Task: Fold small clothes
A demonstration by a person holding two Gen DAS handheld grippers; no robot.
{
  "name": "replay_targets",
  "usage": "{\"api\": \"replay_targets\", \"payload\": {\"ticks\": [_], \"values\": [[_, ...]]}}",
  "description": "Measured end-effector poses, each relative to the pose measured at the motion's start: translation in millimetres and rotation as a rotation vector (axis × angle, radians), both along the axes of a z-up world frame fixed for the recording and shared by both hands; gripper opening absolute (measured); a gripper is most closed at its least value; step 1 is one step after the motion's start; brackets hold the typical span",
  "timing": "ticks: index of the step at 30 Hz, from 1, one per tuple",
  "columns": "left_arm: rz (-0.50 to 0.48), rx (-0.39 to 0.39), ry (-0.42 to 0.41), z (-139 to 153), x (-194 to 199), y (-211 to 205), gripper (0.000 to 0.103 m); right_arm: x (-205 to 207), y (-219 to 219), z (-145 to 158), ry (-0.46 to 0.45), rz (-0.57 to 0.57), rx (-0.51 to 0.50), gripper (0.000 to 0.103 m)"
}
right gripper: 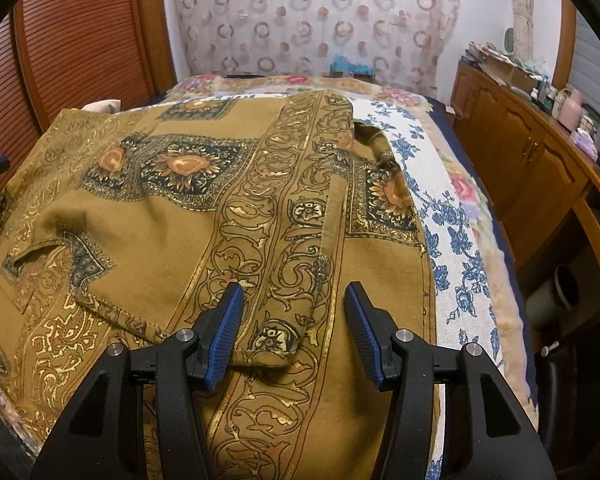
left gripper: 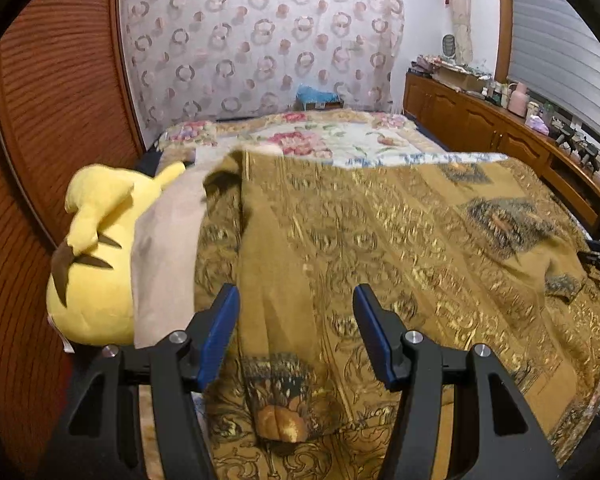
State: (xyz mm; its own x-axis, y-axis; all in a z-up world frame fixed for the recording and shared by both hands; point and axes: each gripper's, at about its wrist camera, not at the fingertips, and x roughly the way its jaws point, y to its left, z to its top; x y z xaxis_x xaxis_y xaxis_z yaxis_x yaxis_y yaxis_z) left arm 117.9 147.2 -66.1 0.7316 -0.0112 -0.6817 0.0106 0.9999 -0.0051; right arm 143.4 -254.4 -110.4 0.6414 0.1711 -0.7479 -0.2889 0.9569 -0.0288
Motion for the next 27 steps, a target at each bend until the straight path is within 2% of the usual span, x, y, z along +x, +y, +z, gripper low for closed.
{"api": "replay_targets", "payload": {"ticks": [10, 12, 14, 15, 18, 20, 21, 22, 24, 25, 27], "values": [[0.028, -0.042, 0.048, -33, -21, 4, 0.058, 0, -1, 0, 0.000, -0.001, 0.002, 0.054], [0.023, -0.053, 0.015, -29, -26, 6, 0.057, 0, -1, -1, -0.001, 0.000, 0.001, 0.054], [0.015, -0.060, 0.009, -27, -28, 7, 0.044, 0, -1, 0, -0.002, 0.001, -0.001, 0.054], [0.020, -0.059, 0.019, -27, -27, 7, 0.044, 0, -2, 1, 0.000, 0.002, 0.000, 0.054], [0.031, -0.067, 0.024, -26, -28, 12, 0.044, 0, -3, 4, -0.007, 0.013, 0.015, 0.039], [0.035, -0.069, 0.031, -27, -30, 15, 0.042, -1, -2, 5, -0.012, 0.020, 0.023, 0.024], [0.034, -0.072, 0.035, -28, -31, 16, 0.039, -2, -1, 6, -0.012, 0.022, 0.024, 0.022], [0.033, -0.078, 0.039, -29, -31, 18, 0.031, -3, -1, 6, -0.016, 0.026, 0.025, 0.016], [0.023, -0.093, 0.047, -30, -32, 18, 0.023, -4, 0, 7, -0.021, 0.036, 0.028, 0.011], [0.017, -0.095, 0.047, -30, -32, 17, 0.015, -5, 2, 8, -0.027, 0.047, 0.031, 0.006], [0.003, -0.096, 0.037, -28, -34, 16, 0.008, -8, 3, 11, -0.043, 0.058, 0.041, 0.003]]}}
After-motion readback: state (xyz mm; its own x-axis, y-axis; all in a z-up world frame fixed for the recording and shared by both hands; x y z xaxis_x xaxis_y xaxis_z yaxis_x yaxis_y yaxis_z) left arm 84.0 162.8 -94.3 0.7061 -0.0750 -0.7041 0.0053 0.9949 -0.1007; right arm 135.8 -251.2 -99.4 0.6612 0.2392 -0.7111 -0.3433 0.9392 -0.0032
